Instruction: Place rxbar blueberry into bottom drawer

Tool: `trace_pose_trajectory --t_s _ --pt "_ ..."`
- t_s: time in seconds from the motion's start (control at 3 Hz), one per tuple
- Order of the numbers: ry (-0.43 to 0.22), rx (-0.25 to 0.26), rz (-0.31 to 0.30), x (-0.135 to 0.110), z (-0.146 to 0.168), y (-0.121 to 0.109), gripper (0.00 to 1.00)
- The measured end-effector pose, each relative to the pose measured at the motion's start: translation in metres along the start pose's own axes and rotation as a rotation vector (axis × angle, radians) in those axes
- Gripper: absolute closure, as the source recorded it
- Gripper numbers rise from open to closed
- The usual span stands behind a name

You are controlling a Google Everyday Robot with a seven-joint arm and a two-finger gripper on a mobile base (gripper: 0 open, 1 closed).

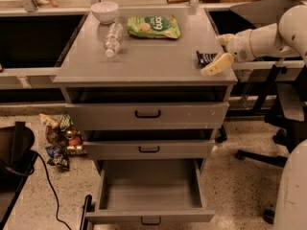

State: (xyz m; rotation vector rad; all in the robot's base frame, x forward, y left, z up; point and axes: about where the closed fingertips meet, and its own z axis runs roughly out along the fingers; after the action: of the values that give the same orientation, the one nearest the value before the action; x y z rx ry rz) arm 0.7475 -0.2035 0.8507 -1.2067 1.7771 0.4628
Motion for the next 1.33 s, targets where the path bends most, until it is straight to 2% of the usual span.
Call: trace_pose_trajectory --t_s 0.33,1.33 --pt "-0.026 0.011 0.022 0.009 0.002 -0.011 0.00" --pt "-0.021 0.023 0.150 0.027 0.006 -0.026 0.00"
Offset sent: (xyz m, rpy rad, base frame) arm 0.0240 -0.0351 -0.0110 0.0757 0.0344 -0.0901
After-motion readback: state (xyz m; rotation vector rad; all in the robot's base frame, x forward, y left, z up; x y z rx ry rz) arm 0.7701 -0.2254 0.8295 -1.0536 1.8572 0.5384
